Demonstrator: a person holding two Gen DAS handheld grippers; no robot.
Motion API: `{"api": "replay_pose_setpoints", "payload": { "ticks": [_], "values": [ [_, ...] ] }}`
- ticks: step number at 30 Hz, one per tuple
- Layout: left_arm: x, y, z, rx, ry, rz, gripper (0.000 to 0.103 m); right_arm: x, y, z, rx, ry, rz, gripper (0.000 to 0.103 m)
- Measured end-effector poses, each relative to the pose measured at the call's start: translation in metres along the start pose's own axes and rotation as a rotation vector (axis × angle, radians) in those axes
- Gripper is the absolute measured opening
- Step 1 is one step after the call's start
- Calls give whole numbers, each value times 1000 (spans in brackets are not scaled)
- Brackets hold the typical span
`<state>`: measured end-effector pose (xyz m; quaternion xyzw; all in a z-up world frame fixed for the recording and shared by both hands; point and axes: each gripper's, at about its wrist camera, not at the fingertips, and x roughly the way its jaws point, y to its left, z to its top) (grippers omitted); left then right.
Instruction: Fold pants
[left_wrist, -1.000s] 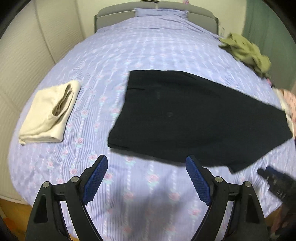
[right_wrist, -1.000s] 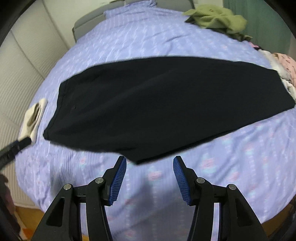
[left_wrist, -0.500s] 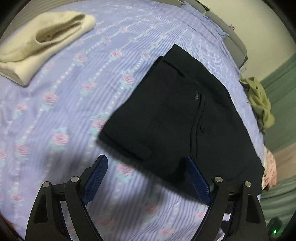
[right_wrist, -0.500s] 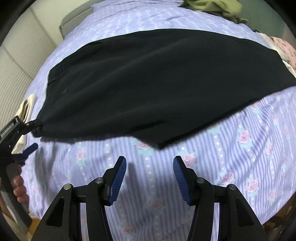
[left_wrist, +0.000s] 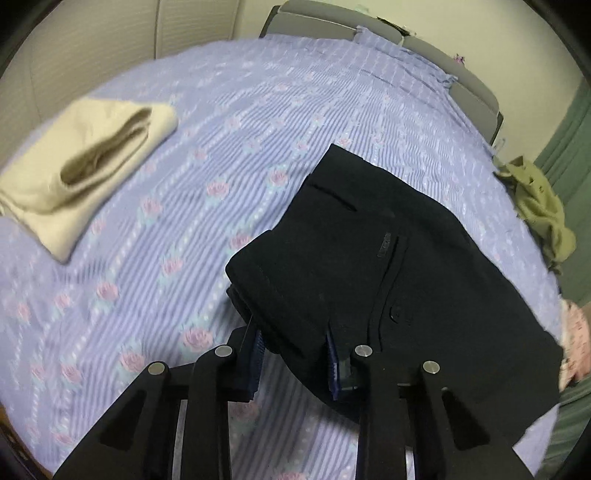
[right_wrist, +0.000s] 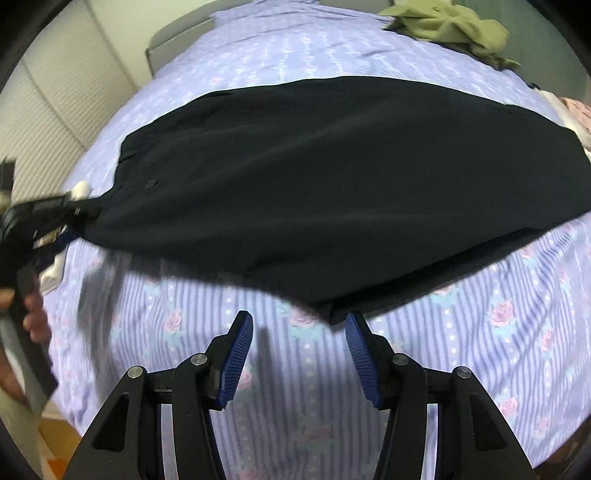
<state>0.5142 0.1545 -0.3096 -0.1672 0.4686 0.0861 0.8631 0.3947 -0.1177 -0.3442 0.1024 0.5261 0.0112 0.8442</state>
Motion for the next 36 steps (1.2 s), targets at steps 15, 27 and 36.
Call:
{"api": "replay_pose_setpoints", "payload": {
  "ticks": [15,27,36],
  "values": [
    [3,-3,-4,67,-2,77,28,12,-14,25,-82,9,149,45],
    [-13,-6,-24,191,-30,197,28,-10,-1,14,-237,48,177,12],
    [12,22,-28,87,101,160,31,12,7,2,-254,132,59,21]
  ]
}}
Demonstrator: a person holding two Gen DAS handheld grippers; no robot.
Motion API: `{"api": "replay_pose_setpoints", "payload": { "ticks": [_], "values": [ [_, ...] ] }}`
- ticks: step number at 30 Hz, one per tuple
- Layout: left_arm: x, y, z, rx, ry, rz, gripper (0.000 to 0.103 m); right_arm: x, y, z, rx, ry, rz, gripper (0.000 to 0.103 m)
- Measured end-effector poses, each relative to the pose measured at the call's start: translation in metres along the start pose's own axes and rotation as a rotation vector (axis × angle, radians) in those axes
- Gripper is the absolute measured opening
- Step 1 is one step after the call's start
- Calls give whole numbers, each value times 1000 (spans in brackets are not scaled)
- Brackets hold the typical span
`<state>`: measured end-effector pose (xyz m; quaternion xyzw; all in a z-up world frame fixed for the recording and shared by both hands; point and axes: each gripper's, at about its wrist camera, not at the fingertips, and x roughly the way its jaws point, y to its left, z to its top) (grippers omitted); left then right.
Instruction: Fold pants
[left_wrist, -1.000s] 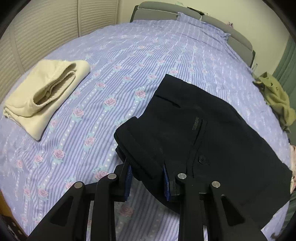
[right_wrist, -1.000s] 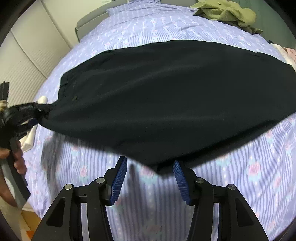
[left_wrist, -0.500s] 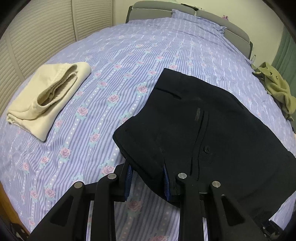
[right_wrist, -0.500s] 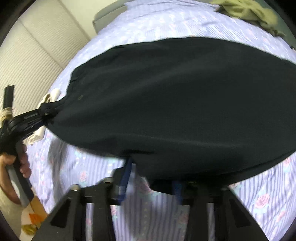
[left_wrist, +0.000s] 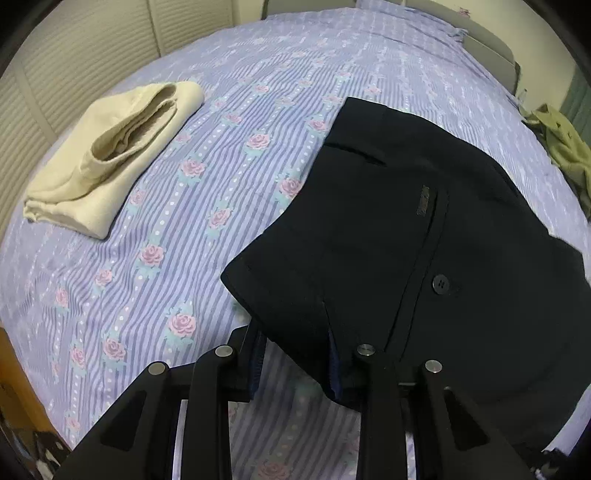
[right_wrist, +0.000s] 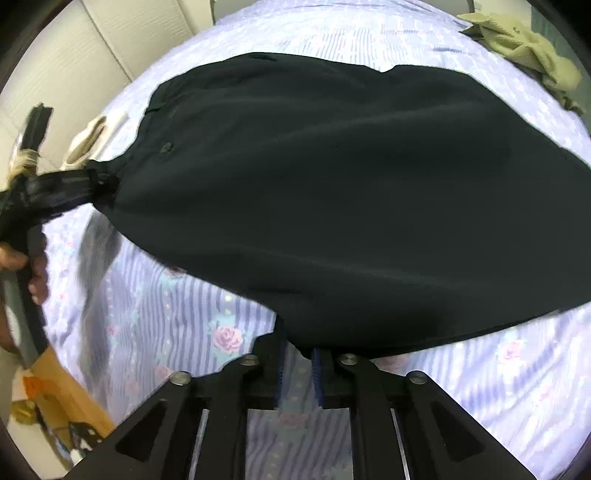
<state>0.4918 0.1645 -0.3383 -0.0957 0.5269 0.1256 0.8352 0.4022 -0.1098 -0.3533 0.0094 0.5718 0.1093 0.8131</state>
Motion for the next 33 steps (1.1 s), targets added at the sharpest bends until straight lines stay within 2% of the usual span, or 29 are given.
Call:
{"api": "replay_pose_setpoints", "payload": {
  "ticks": [1,2,3,6,8,10,12,13,14,16,19,20,21,25,26,29,33],
  "values": [
    [-1,2,1,-15,8,-1,36,-2,1,0,5,14,-30,26],
    [-2,4,1,-24,18,25,47,-6,0,-3,16,25,-58,38],
    [-6,4,0,-21,33,68,51,-8,4,0,33,41,-87,45],
    [-33,-1,-7,99,-5,130,54,-30,0,-1,83,47,-78,45],
    [-62,3,-6,174,-64,96,63,-52,1,0,100,36,-82,45],
    [-85,13,7,197,-124,42,72,-79,4,10,94,-14,-92,47],
    [-93,18,26,227,-169,-7,79,-99,13,31,79,-98,-146,67],
    [-92,20,39,252,-185,-45,82,-107,16,47,63,-154,-173,70],
    [-87,20,52,271,-189,-83,82,-112,19,65,38,-217,-203,71],
    [-68,18,81,274,-167,-176,81,-111,26,93,1,-274,-230,71],
    [-37,12,122,252,-113,-331,78,-94,37,143,1,-338,-239,71],
    [-26,10,134,257,-103,-362,74,-89,39,154,12,-352,-245,71],
    [-12,8,148,264,-90,-389,73,-83,36,165,25,-359,-248,71],
    [36,-3,173,304,5,-451,67,-48,30,199,68,-318,-245,71],
    [47,-6,175,316,39,-453,62,-38,30,204,72,-305,-246,71],
    [82,-9,179,313,121,-470,62,-10,27,211,87,-249,-236,71],
    [108,-3,173,224,209,-553,65,12,29,207,98,-187,-222,71]
  ]
}}
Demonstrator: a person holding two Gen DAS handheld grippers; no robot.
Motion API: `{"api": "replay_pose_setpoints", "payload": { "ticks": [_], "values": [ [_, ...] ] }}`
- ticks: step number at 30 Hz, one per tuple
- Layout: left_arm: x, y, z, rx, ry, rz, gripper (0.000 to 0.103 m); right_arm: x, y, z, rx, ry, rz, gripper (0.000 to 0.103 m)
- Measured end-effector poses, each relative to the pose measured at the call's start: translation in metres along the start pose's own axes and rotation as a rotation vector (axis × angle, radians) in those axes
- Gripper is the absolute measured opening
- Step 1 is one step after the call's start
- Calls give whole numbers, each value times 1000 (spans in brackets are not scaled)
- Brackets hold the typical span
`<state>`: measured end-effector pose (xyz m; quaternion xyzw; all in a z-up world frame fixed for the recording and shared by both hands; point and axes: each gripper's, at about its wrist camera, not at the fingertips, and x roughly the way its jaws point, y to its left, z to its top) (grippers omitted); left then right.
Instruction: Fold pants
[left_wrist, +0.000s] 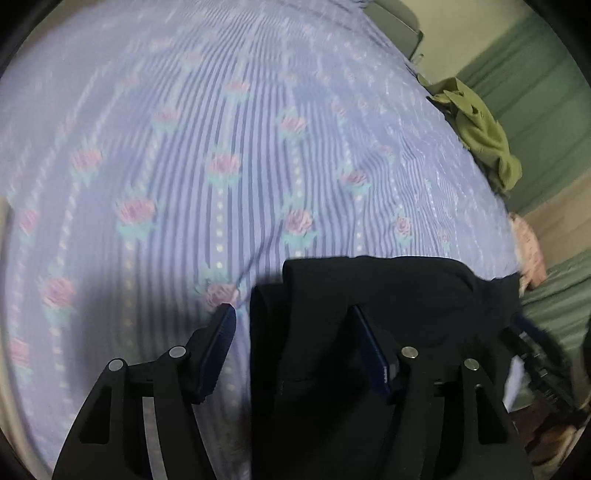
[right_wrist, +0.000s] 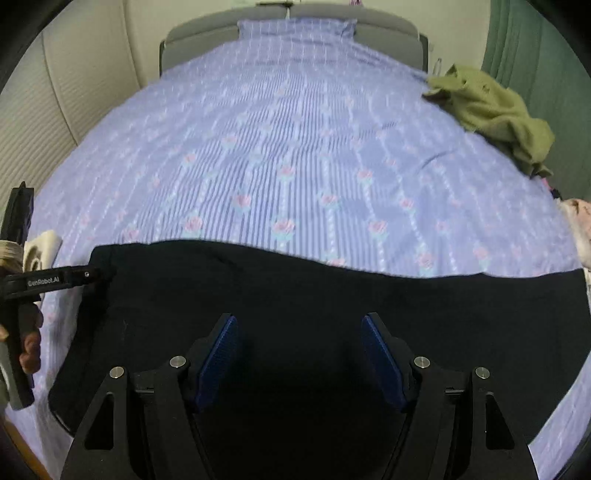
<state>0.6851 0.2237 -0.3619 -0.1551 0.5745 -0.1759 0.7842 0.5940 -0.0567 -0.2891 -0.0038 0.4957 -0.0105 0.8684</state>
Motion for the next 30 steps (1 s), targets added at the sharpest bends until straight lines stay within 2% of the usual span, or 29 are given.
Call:
{"api": "replay_pose_setpoints", "payload": {
  "ticks": [2,6,9,10,11,14,16,17,19,24,26,28,29,30],
  "values": [
    [6,5,-3,-43,12,-53,69,7,4,-1,-16,16,6,71],
    [16,9,2,-96,26,-102,68,15,6,-1,-15,36,10,71],
    [15,13,1,-156,27,-141,51,20,8,1,-1,48,29,71],
    [10,14,-1,-182,21,-162,35,19,7,1,8,50,36,71],
    [5,15,-2,-194,16,-169,27,18,8,2,17,50,48,71],
    [-29,12,-6,-196,-55,-169,21,14,13,6,12,37,77,71],
    [-48,10,-14,-162,-116,-122,22,9,17,8,0,15,91,71],
    [-47,13,-17,-182,-122,-99,22,6,19,10,-7,3,97,71],
    [-36,24,-21,-235,-107,-65,22,2,23,11,-28,-14,84,71],
    [-22,17,-12,-201,-81,28,25,-5,21,10,-53,-31,52,71],
    [-25,9,-11,-154,-66,135,47,-13,15,8,-42,-45,17,71],
    [-36,-15,-10,-58,-76,297,54,-22,8,8,-31,-49,10,71],
    [-46,-27,-11,-18,-93,355,58,-30,2,7,-19,-53,21,71],
    [-58,-39,-12,16,-114,372,61,-35,-3,7,-10,-58,28,71]
  ]
}}
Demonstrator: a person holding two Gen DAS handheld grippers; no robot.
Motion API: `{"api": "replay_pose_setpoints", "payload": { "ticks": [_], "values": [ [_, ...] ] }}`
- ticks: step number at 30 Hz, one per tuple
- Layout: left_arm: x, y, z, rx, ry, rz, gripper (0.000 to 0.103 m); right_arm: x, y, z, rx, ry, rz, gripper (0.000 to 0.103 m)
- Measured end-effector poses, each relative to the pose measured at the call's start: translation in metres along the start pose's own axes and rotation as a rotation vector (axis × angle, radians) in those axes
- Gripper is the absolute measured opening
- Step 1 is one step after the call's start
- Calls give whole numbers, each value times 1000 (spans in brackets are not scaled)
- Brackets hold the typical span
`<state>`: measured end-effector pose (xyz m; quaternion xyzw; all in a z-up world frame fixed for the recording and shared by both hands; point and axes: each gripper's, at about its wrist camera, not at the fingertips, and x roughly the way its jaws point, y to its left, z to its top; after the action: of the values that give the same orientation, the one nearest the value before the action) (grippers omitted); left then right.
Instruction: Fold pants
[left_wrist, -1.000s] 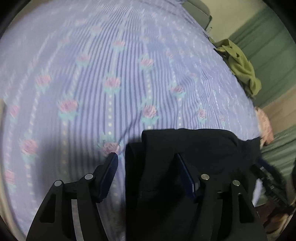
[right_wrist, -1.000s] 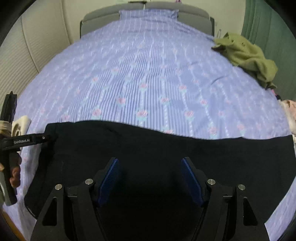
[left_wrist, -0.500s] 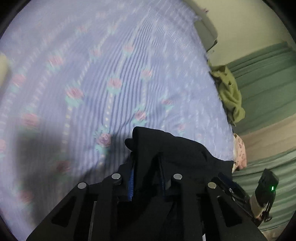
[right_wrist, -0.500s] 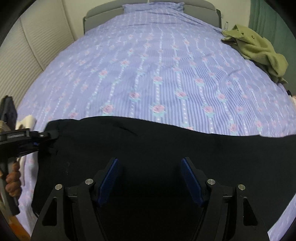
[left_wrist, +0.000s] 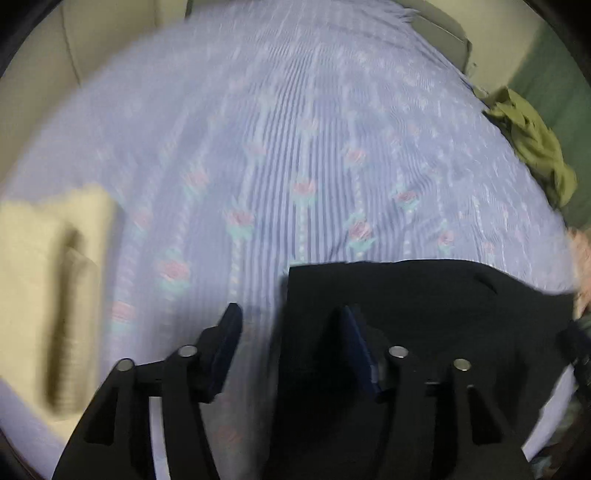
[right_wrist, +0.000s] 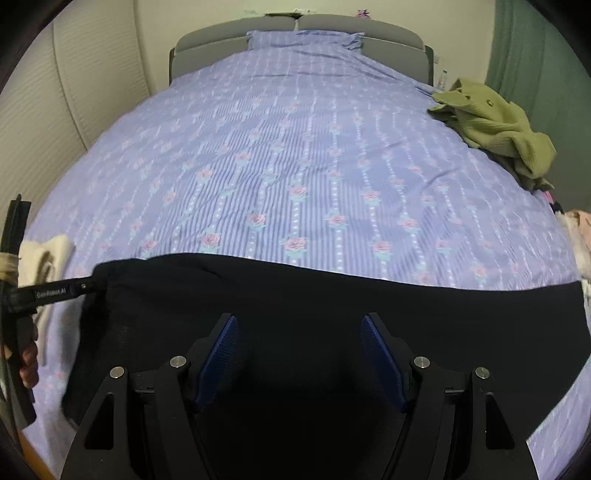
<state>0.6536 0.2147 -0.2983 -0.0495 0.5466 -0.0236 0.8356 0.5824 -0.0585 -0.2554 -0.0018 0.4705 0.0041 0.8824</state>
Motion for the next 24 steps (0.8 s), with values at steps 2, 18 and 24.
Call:
{"api": "replay_pose_setpoints", "payload": {
  "ticks": [2,18,24],
  "values": [
    [-36,-17,-2,48,-55,-6,67,-18,-13,-1,19,-18,13,71],
    [-205,-239,-74,229,-220,-176,88,-206,-201,-29,188,-182,-12,81],
    [-209,-355,-92,237,-212,-184,89,-223,-307,-42,224,-201,-32,81]
  ]
}}
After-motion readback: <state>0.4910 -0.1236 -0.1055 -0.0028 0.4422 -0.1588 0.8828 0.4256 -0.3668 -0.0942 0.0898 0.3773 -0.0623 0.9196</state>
